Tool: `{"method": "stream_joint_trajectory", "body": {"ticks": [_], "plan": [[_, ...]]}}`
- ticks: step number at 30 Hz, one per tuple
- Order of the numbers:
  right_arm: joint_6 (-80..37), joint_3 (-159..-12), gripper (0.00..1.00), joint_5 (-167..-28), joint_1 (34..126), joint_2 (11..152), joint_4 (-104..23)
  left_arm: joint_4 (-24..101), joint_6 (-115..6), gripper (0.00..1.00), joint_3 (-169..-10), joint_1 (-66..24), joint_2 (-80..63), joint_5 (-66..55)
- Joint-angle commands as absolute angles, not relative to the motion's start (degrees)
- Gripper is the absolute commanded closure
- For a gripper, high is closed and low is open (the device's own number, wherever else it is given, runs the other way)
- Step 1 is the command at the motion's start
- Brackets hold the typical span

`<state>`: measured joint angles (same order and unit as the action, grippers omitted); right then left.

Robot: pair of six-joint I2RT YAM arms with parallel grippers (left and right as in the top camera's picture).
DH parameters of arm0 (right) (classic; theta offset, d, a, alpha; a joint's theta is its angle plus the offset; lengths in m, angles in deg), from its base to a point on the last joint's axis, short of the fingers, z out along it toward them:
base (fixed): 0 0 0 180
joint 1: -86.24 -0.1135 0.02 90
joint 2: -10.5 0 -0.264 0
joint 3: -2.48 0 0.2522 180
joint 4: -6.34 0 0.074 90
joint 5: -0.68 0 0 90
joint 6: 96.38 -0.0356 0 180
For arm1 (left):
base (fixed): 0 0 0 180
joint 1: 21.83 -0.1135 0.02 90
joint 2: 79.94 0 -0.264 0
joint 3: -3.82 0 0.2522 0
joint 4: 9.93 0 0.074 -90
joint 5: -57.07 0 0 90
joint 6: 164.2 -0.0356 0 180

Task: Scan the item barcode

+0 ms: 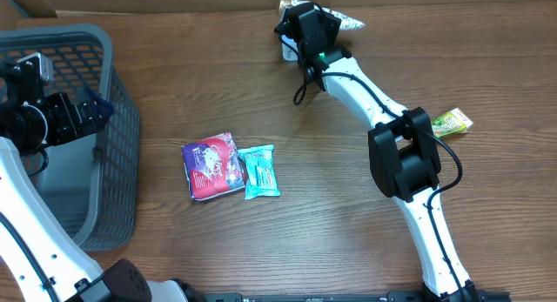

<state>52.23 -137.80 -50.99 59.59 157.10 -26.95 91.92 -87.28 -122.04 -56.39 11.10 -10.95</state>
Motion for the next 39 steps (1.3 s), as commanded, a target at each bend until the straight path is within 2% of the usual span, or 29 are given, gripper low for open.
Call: {"method": "stream_joint_trajectory", "body": {"ticks": [1,15,20,26,31,35,39], "plan": [[53.9,-139.9,0.96,-46.2,59.3,155.8,-25.0,91.9,-87.5,0.01,-122.1,-56.3,11.5,-11.1],[55.5,-139.9,0.96,-42.1,58.3,155.5,-22.8,91.9,-87.5,0.01,-122.1,-56.3,11.5,-11.1],[53.2,-139.9,0.96,-42.4,57.0,151.2,-26.7,91.9,-87.5,0.0,-122.1,-56.3,11.5,-11.1],[33.0,-139.9,0.96,-56.1,56.1,135.3,-47.3,91.9,-87.5,0.0,-122.1,-56.3,11.5,-11.1],[8.6,-139.9,0.96,-70.5,58.5,120.9,-61.7,91.9,-87.5,0.0,-122.1,-56.3,11.5,-11.1],[-8.8,-139.9,0.96,-75.9,64.0,114.3,-70.3,91.9,-87.5,0.0,-122.1,-56.3,11.5,-11.1],[-31.9,-139.9,0.96,-78.8,73.2,112.8,-78.2,91.9,-87.5,0.0,-122.1,-56.3,11.5,-11.1]]}}
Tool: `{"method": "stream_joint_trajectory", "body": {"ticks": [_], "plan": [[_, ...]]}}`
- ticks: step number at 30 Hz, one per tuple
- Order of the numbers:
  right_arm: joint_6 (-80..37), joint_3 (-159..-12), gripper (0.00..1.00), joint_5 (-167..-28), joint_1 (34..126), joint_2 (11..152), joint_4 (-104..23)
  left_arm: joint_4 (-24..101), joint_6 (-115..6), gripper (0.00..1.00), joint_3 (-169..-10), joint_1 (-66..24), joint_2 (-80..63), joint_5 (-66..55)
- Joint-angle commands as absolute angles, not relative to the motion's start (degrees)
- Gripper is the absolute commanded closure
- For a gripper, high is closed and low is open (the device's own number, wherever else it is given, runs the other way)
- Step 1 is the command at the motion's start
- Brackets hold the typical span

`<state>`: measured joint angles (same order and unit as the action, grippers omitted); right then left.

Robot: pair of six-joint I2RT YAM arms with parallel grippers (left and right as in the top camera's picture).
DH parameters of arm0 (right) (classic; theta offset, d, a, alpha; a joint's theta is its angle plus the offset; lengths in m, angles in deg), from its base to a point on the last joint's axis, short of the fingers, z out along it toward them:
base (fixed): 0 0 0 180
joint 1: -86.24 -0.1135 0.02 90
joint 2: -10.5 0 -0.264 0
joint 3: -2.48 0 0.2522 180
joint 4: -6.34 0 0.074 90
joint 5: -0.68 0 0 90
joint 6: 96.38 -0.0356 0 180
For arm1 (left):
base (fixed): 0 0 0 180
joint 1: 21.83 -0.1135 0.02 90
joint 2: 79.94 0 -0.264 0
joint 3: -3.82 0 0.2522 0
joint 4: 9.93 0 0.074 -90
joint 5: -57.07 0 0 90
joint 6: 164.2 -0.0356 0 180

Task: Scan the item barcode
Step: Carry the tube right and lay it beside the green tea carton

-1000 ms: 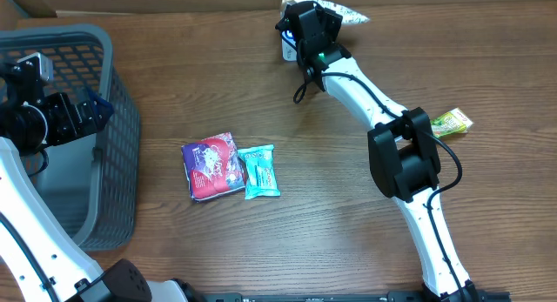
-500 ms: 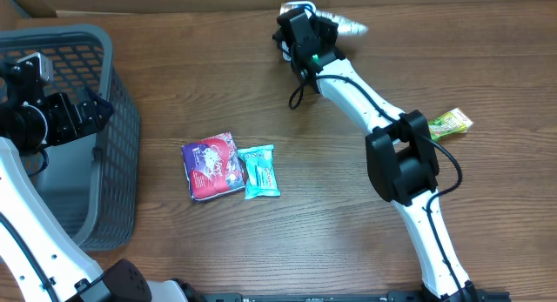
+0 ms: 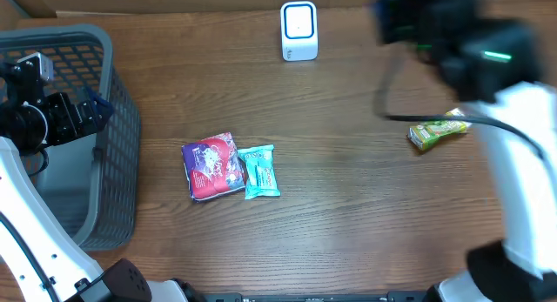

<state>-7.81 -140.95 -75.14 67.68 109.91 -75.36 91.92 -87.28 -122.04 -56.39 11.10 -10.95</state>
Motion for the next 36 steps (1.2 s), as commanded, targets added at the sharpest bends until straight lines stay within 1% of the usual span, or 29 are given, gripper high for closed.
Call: {"method": "stream_joint_trajectory", "body": {"ticks": [1,3,5,8,11,15,17,20,26,32,36], "plan": [[-37.3,-139.9,0.96,-78.9,75.5,113.0,-80.1,91.9,-87.5,0.0,-122.1,-56.3,11.5,-11.1],[-48.3,-139.4,0.96,-79.1,79.7,113.9,-84.0,91.9,-87.5,0.0,-122.1,-56.3,11.5,-11.1],[-55.8,-137.6,0.96,-80.4,82.6,114.7,-85.5,91.9,-87.5,0.0,-122.1,-56.3,11.5,-11.1],[-61.8,-132.5,0.96,-83.2,85.3,115.7,-83.6,91.9,-87.5,0.01,-122.1,-56.3,11.5,-11.1],[-65.5,-125.2,0.96,-85.8,86.8,116.5,-78.4,91.9,-87.5,0.0,-122.1,-56.3,11.5,-11.1],[-74.5,-114.9,0.96,-85.8,88.1,116.7,-72.1,91.9,-87.5,0.01,-122.1,-56.3,11.5,-11.1],[-77.1,-110.3,0.96,-85.9,89.0,116.7,-68.2,91.9,-87.5,0.01,-122.1,-56.3,11.5,-11.1],[-77.3,-105.2,0.96,-86.0,89.7,116.7,-63.2,91.9,-87.5,0.0,-122.1,-56.3,11.5,-11.1],[-77.4,-98.1,0.96,-82.5,90.3,116.7,-59.5,91.9,-87.5,0.0,-122.1,-56.3,11.5,-11.1],[-77.1,-90.4,0.96,-80.3,90.3,116.9,-49.7,91.9,-87.5,0.01,-122.1,-56.3,11.5,-11.1],[-74.0,-87.2,0.96,-77.3,90.3,116.9,-44.7,91.9,-87.5,0.01,-122.1,-56.3,11.5,-11.1]]}}
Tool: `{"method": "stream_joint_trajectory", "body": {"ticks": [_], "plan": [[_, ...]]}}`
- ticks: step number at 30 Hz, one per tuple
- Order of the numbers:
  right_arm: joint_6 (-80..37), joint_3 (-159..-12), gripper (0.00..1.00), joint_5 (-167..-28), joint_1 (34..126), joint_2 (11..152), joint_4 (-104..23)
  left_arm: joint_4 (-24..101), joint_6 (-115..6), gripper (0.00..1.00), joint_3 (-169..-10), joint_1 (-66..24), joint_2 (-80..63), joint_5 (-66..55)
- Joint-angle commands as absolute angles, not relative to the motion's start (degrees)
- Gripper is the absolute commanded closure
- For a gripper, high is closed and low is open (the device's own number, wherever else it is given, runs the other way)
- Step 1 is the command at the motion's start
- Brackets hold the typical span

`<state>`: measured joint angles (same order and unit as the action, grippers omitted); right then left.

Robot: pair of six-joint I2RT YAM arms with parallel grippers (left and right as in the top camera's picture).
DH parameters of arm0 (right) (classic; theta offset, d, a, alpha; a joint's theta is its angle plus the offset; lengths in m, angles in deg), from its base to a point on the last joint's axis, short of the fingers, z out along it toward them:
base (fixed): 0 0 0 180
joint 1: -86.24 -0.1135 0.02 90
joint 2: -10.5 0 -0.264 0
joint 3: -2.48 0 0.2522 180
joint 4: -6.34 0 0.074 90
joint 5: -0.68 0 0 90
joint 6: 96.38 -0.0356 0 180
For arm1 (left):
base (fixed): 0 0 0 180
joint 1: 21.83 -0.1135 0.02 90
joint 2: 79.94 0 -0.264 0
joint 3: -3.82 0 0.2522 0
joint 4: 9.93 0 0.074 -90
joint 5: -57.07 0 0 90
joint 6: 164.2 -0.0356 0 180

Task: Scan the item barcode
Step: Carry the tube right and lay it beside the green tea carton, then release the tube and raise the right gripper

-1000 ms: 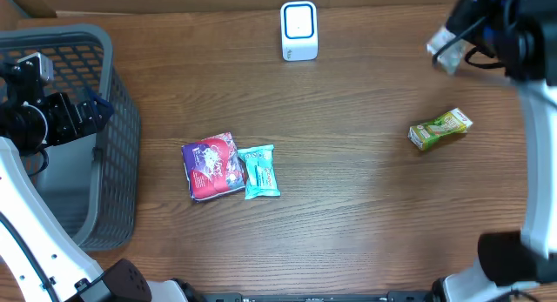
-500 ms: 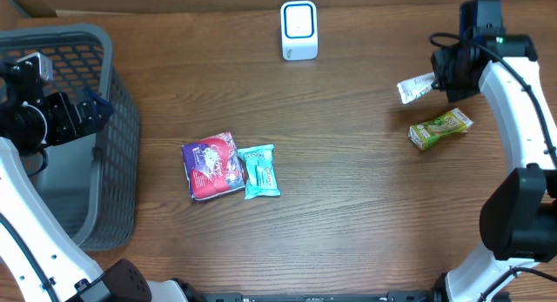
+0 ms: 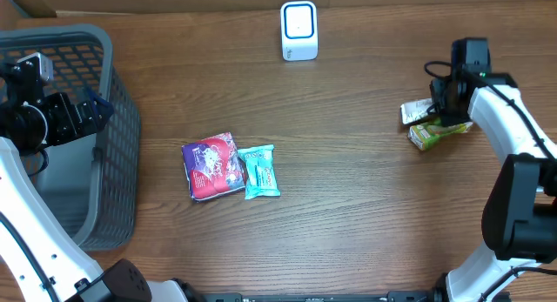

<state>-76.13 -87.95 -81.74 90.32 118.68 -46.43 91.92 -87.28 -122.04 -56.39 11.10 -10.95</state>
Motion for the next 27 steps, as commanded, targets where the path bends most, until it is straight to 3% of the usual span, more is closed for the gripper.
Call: {"method": "stream_joint_trajectory", "body": {"ticks": [1,5,8,10,18,27], "plan": [[-73.4,-87.1,0.96,-76.5,90.3,116.9,-44.5,91.9,-87.5,0.0,-122.1,-56.3,11.5,-11.1],[-70.1,-87.1,0.96,-75.3,90.4,116.9,-45.9,91.9,-87.5,0.01,-122.1,-56.3,11.5,-11.1],[-70.1,-87.1,0.79,-75.2,90.4,116.9,-48.6,91.9,-87.5,0.0,-122.1,-56.3,11.5,-11.1],[-70.1,-87.1,0.58,-75.2,90.4,116.9,-50.2,91.9,-87.5,0.0,-122.1,-56.3,11.5,-11.1],[-56.6,-88.2,0.14,-76.9,90.3,116.3,-52.4,91.9,-87.5,0.0,-122.1,-56.3,11.5,-11.1],[-39.7,-100.4,0.1,-85.5,89.7,112.0,-64.2,91.9,-87.5,0.0,-122.1,-56.3,11.5,-11.1]]}}
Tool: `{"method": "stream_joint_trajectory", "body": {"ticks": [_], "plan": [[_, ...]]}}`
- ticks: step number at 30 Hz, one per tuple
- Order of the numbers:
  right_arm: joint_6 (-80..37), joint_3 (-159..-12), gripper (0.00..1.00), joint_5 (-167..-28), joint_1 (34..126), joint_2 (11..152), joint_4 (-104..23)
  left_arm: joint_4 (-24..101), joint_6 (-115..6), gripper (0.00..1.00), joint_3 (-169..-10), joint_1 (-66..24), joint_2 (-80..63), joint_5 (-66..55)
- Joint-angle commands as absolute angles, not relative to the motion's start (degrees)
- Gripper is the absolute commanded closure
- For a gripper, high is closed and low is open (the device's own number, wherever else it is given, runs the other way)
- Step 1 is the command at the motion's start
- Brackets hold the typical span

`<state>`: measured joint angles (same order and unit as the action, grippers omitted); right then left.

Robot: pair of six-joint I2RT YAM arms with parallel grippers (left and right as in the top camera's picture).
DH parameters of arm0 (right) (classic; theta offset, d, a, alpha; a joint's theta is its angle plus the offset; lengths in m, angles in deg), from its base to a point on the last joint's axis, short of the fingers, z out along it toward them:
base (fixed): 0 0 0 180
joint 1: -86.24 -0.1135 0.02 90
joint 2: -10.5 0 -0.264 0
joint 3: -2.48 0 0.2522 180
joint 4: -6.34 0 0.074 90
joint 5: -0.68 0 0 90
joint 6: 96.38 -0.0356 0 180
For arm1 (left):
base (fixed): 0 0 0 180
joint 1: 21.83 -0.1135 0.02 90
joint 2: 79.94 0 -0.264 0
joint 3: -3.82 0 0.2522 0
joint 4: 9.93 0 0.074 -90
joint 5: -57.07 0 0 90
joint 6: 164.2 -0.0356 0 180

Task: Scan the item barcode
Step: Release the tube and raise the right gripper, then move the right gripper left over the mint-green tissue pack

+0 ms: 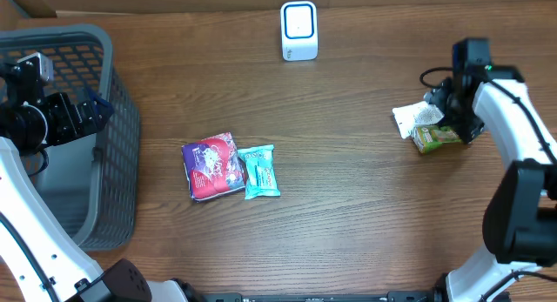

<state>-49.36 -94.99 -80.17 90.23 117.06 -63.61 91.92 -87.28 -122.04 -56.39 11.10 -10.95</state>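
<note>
The white barcode scanner (298, 30) stands upright at the far middle of the table. My right gripper (435, 112) is low at the right side, shut on a white packet (407, 120) that sticks out to its left, at or just above the table. A green packet (437, 137) lies right beside it. A purple packet (211, 166) and a teal packet (260, 171) lie side by side at the table's middle left. My left gripper (97, 109) hangs open at the basket's right wall, holding nothing.
A grey mesh basket (122, 154) fills the left edge of the table. The right arm's white links run down the right side to the front edge. A cardboard wall lines the far edge.
The right gripper has turned and dropped slightly. The white packet now sits a little further left and nearer, looking flatter, beside the green packet. The left arm has not moved.
The right gripper first held the white packet at the scanner at the far middle. Then it was blurred over the right side, with the scanner uncovered. Later it was low beside the green packet with the white packet, and it remains there now.
</note>
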Motion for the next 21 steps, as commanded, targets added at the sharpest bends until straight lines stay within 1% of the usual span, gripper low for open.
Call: {"method": "stream_joint_trajectory", "body": {"ticks": [1,5,8,14,15,17,21], "plan": [[-37.0,-101.7,0.1,-88.5,89.4,111.5,-64.9,91.9,-87.5,0.0,-122.1,-56.3,11.5,-11.1],[-27.7,-103.6,0.11,-104.9,86.6,110.2,-64.8,91.9,-87.5,0.01,-122.1,-56.3,11.5,-11.1],[-25.1,-102.7,0.11,-113.0,82.8,110.6,-64.8,91.9,-87.5,0.0,-122.1,-56.3,11.5,-11.1],[-26.1,-98.6,0.11,-113.4,71.3,112.8,-64.5,91.9,-87.5,0.01,-122.1,-56.3,11.5,-11.1],[-26.8,-97.6,0.15,-113.4,69.4,113.3,-64.0,91.9,-87.5,0.0,-122.1,-56.3,11.5,-11.1],[-29.2,-94.7,0.19,-113.4,65.5,113.8,-61.7,91.9,-87.5,0.0,-122.1,-56.3,11.5,-11.1],[-35.7,-88.0,0.2,-113.0,59.7,113.9,-55.5,91.9,-87.5,0.0,-122.1,-56.3,11.5,-11.1]]}}
